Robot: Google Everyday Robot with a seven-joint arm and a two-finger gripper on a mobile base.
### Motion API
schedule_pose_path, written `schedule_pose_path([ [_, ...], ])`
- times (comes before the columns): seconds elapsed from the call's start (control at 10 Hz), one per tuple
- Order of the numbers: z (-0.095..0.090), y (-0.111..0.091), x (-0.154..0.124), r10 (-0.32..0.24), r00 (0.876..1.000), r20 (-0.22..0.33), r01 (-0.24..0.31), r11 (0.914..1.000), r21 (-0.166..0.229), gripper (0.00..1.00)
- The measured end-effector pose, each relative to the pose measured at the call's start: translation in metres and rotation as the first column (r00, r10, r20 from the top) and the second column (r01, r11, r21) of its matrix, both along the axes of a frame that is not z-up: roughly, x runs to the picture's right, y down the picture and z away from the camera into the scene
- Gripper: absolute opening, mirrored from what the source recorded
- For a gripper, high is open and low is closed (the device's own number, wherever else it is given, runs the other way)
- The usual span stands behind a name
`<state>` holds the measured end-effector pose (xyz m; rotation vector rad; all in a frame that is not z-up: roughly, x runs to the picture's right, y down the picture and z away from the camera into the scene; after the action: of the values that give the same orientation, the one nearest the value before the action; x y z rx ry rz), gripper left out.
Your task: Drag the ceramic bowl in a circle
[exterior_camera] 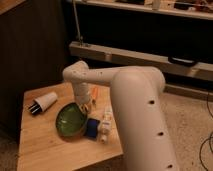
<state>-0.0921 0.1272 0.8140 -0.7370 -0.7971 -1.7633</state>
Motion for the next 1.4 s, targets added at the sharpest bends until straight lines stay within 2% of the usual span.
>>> schedule_pose_path([
  [0.2,-0.017,0.013,0.016,-0.030,0.999,0.023,0.031,0.9994,-0.013,0.06],
  [0.3,-0.025,0.021,0.014,-0.042,0.998,0.043,0.043,0.9988,-0.024,0.06],
  [0.6,-0.067,0.066,-0.009,-0.081,0.987,0.139,0.091,0.9937,-0.066,0.06],
  [0.9,-0.114,0.121,-0.044,-0.130,0.957,0.258,0.162,0.9812,-0.105,0.06],
  [1.1,-0.129,0.145,-0.072,-0.142,0.934,0.329,0.191,0.9740,-0.121,0.06],
  [1.3,-0.128,0.149,-0.105,-0.134,0.920,0.368,0.193,0.9728,-0.128,0.06],
  [1.4,-0.120,0.146,-0.133,-0.130,0.912,0.389,0.192,0.9732,-0.126,0.06],
])
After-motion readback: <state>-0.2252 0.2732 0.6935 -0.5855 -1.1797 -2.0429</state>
